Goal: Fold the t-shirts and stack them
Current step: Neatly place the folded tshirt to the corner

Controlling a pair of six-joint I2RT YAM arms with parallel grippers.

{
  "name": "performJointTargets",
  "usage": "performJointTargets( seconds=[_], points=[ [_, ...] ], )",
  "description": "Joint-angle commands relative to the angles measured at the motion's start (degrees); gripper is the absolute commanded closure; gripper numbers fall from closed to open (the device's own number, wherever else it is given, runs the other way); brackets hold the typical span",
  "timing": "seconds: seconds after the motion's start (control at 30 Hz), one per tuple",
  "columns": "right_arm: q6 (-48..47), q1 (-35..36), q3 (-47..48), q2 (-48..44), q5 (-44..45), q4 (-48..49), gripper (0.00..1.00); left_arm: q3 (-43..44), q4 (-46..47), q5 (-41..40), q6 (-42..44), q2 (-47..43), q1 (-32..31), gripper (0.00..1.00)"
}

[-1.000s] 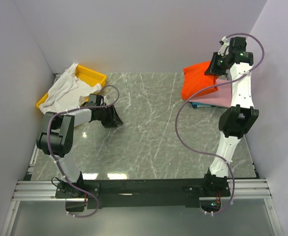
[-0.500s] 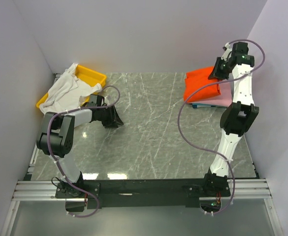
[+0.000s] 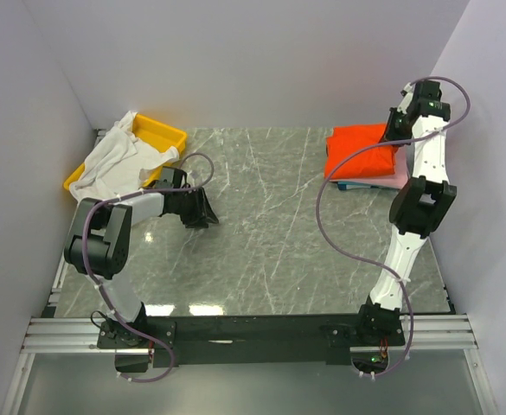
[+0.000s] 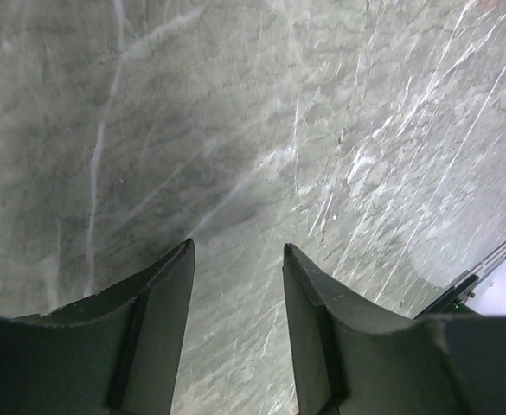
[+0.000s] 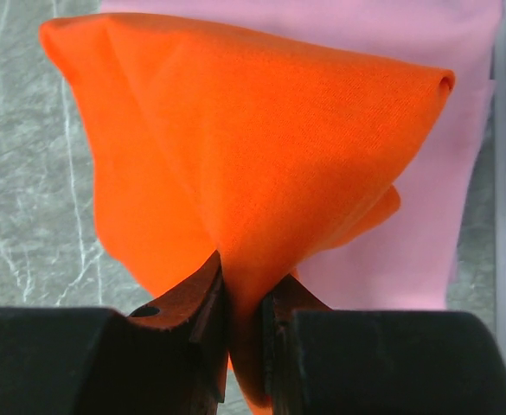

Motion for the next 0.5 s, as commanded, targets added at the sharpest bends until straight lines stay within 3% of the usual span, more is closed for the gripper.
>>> performJointTargets(
  seconds=[0.0,0.43,0.47],
  points=[
    [-1.6,-1.4,2.2,-0.1,3.3,3.1,1.00,0.5,-1.1,-1.0,-0.2,-2.6,-0.8,0.49],
    [-2.3,-2.7,1.5,1.7,9.9,4.4,1.00,0.9,-1.8,-2.1,-0.7,-5.0,-2.2,0.49],
    [-1.8,-2.7,1.4,1.6,10.6,4.8,0.92,0.9,-1.9,-2.1,-0.7,-5.2,-2.3,0.48]
  ],
)
